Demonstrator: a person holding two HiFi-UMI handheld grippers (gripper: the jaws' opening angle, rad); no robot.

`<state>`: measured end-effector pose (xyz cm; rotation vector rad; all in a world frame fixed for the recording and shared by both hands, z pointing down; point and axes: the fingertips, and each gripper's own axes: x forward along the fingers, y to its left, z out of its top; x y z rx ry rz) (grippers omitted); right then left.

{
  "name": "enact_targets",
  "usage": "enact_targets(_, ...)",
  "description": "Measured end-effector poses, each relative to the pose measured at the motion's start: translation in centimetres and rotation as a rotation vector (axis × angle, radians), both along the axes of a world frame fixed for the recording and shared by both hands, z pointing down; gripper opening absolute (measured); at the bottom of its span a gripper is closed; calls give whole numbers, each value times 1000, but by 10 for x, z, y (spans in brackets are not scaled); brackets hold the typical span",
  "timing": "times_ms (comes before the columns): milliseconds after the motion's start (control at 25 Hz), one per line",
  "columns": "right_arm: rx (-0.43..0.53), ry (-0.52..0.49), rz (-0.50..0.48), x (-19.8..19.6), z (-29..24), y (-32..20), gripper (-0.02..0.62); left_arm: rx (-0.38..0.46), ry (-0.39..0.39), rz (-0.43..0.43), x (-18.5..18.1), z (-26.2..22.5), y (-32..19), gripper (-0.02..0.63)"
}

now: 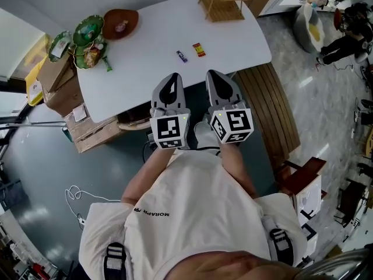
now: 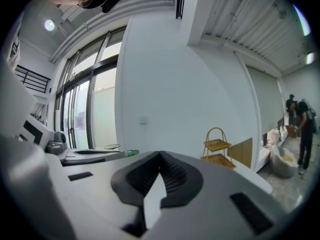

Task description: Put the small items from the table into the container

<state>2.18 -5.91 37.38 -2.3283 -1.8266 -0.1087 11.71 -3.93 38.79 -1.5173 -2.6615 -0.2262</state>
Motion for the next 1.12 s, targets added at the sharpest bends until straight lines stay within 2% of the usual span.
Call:
enact_targets(640, 27, 13, -109, -63, 19, 88, 14, 34, 9, -116, -62, 13, 82, 5)
enact_targets(1120, 33, 42, -193, -89, 23, 125, 14, 59, 37, -215, -85, 17, 102, 5)
